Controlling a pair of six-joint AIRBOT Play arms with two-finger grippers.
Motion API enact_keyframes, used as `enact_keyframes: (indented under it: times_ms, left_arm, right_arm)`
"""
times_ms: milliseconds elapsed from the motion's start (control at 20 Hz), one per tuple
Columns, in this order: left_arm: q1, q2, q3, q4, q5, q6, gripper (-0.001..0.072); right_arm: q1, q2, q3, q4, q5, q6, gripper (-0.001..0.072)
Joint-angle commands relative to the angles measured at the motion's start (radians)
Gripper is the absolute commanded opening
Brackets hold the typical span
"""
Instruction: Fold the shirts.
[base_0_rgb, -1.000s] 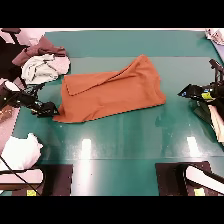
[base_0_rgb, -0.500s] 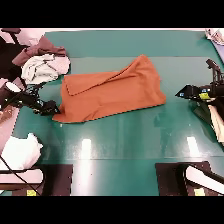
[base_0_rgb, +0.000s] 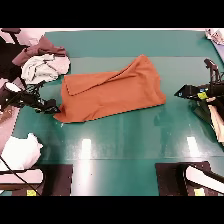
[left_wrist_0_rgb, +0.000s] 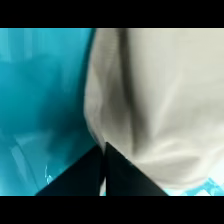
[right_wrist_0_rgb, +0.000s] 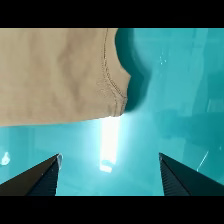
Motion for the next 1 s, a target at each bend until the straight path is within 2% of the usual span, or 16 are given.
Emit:
enact_keyframes:
  times_ms: [0,100,350,450,600,650,700,750,900,950]
  left_arm:
    - [0.001,0.046,0.001,-0.017,-0.003,-0.031,0.0022]
    - [0.001,0.09,0.001,-0.018,-0.001,-0.046,0.0022]
    - [0.001,0.121,0.001,-0.06,-0.001,-0.11,0.0023]
    - [0.001,0.121,0.001,-0.107,0.008,-0.11,0.0023]
    - [0.001,0.121,0.001,-0.132,0.018,-0.113,0.0023]
    - [0.001,0.121,0.001,-0.141,0.017,-0.113,0.0023]
    - [0.001,0.121,0.001,-0.148,0.018,-0.113,0.0023]
    - [0.001,0.121,0.001,-0.153,0.017,-0.114,0.0023]
    - [0.001,0.122,0.001,-0.168,0.013,-0.132,0.0023]
    - [0.001,0.126,0.001,-0.167,0.003,-0.136,0.0023]
  right_arm:
    - [0.003,-0.079,0.0,0.001,0.026,-0.034,0.0687]
    - [0.009,-0.143,0.0,0.012,0.005,-0.08,0.0687]
    - [0.009,-0.273,0.0,0.183,-0.037,-0.266,0.0686]
    - [0.009,-0.316,0.0,0.241,-0.05,-0.312,0.0681]
    - [0.025,-0.356,0.0,0.307,-0.06,-0.341,0.0494]
    - [0.038,-0.362,0.0,0.309,-0.061,-0.341,0.0473]
    - [0.058,-0.369,0.0,0.313,-0.064,-0.349,0.042]
    - [0.08,-0.372,0.0,0.315,-0.071,-0.351,0.0353]
    - [0.131,-0.37,0.02,0.312,-0.078,-0.355,0.0041]
    - [0.133,-0.365,0.039,0.314,-0.055,-0.348,0.0025]
